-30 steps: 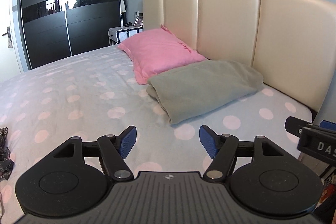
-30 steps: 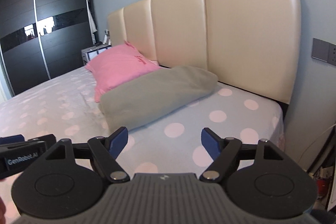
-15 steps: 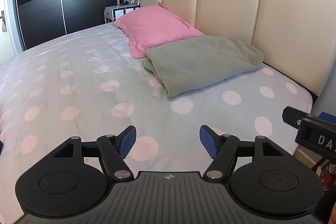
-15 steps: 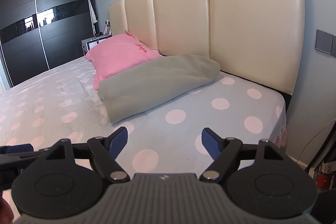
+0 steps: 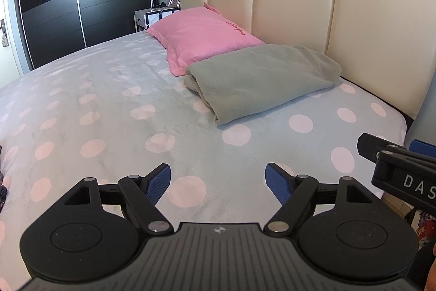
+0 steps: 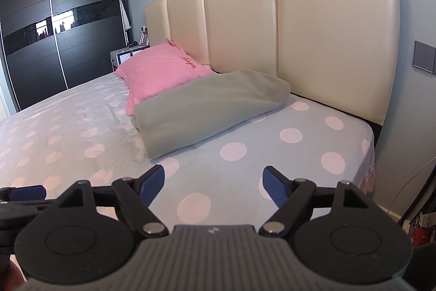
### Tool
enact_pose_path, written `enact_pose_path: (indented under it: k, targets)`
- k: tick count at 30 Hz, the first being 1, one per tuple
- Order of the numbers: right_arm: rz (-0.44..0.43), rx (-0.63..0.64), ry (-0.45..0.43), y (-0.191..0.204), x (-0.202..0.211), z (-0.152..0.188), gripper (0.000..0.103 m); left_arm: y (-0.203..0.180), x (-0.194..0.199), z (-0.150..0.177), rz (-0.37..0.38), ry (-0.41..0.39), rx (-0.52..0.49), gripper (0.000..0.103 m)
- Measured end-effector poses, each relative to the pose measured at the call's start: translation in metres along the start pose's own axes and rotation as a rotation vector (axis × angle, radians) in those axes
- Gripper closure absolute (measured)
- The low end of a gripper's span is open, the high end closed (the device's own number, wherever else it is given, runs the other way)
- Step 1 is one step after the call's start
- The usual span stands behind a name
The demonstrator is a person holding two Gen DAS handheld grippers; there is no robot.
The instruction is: Fold clothes
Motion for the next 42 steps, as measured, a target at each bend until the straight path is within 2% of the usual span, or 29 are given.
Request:
enact_pose_path:
  k: [42]
  targets:
    - [0.002,0.017,0.000,0.004,-0.003,0.004,0.020,-0.019,0.006,0.007,0.037,0.018,-0.065,0.027]
Point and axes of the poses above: each gripper's, at about its wrist camera, not at the fingertips, and x roughly against the way its jaws point, y to its left, z to its underside, the point moved 5 cm from there along -x, roughly the way its jaws point, and after that the axes turned 11 degrees about -z, right-handed, at the moved point
